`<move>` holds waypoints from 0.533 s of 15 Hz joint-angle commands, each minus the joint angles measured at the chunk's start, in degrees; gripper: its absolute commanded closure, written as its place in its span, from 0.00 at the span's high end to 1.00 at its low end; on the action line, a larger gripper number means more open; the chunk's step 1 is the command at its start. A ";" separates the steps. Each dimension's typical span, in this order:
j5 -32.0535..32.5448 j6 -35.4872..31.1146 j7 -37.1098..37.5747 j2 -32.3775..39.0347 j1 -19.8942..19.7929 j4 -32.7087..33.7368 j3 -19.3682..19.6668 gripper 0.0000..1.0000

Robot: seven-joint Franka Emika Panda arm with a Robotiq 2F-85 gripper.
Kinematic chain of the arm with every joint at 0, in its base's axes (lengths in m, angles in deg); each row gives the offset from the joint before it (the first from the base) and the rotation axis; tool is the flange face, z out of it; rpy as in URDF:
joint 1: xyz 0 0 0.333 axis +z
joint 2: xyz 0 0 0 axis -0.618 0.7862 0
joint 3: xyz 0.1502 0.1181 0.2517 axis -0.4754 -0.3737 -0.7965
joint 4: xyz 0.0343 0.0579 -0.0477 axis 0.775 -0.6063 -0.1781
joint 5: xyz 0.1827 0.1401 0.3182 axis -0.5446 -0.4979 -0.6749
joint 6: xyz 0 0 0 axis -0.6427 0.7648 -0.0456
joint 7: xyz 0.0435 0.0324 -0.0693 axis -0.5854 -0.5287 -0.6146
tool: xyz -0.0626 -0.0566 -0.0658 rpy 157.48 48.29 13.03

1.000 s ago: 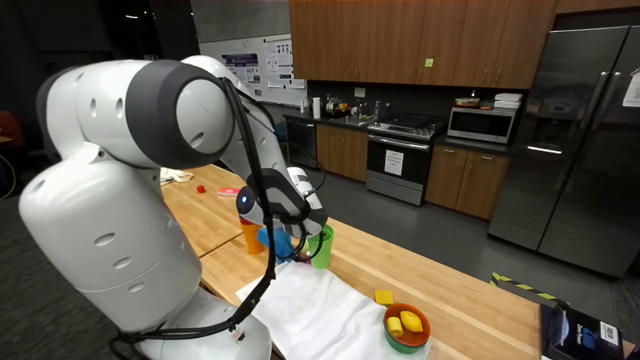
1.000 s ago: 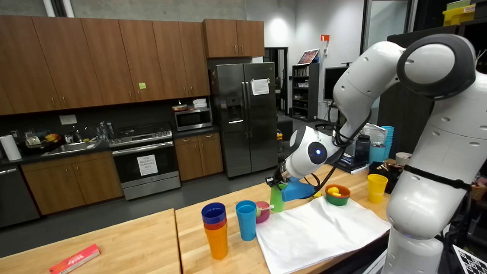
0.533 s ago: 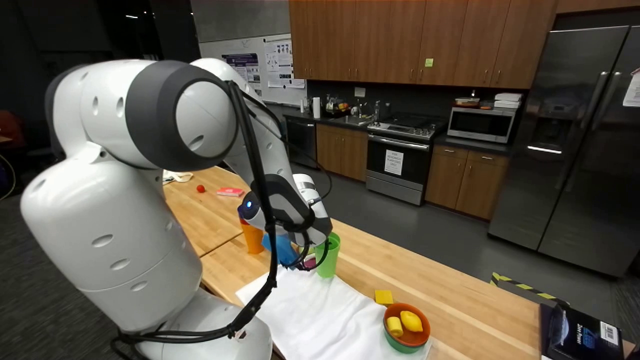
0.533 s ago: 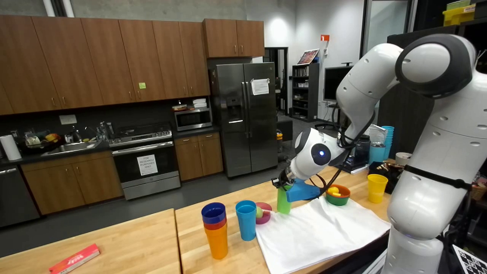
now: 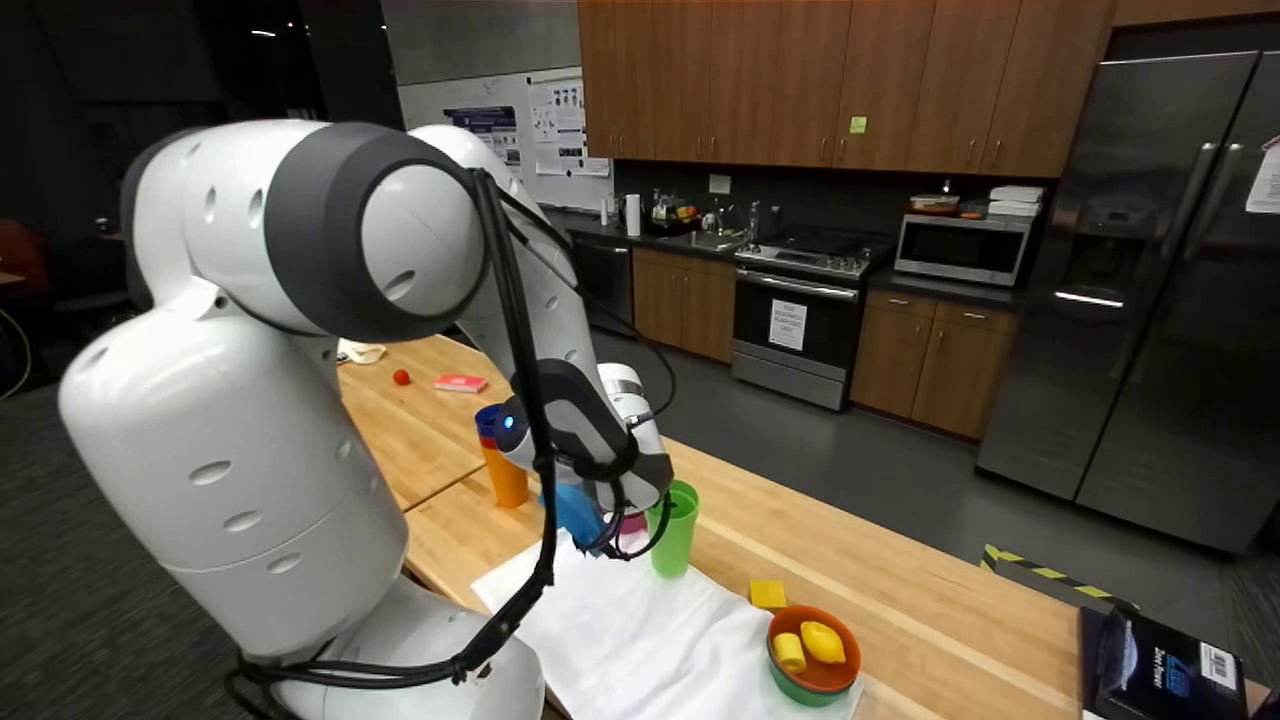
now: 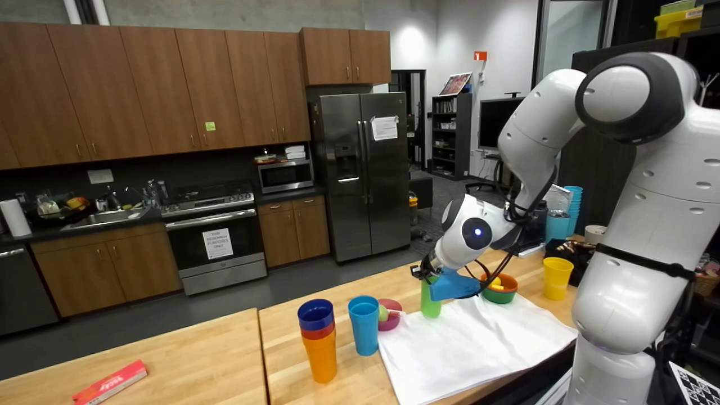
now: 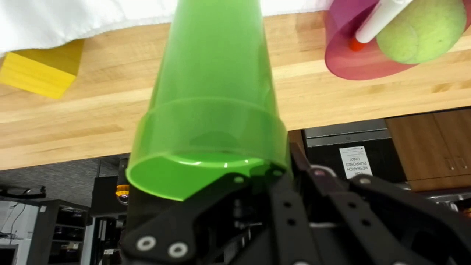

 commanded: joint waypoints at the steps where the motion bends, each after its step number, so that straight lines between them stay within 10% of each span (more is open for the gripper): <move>1: -2.06 1.10 -2.20 1.52 -1.35 -0.10 0.40 0.02; 8: -12.07 3.76 -10.03 3.50 -2.92 -0.27 0.18 0.02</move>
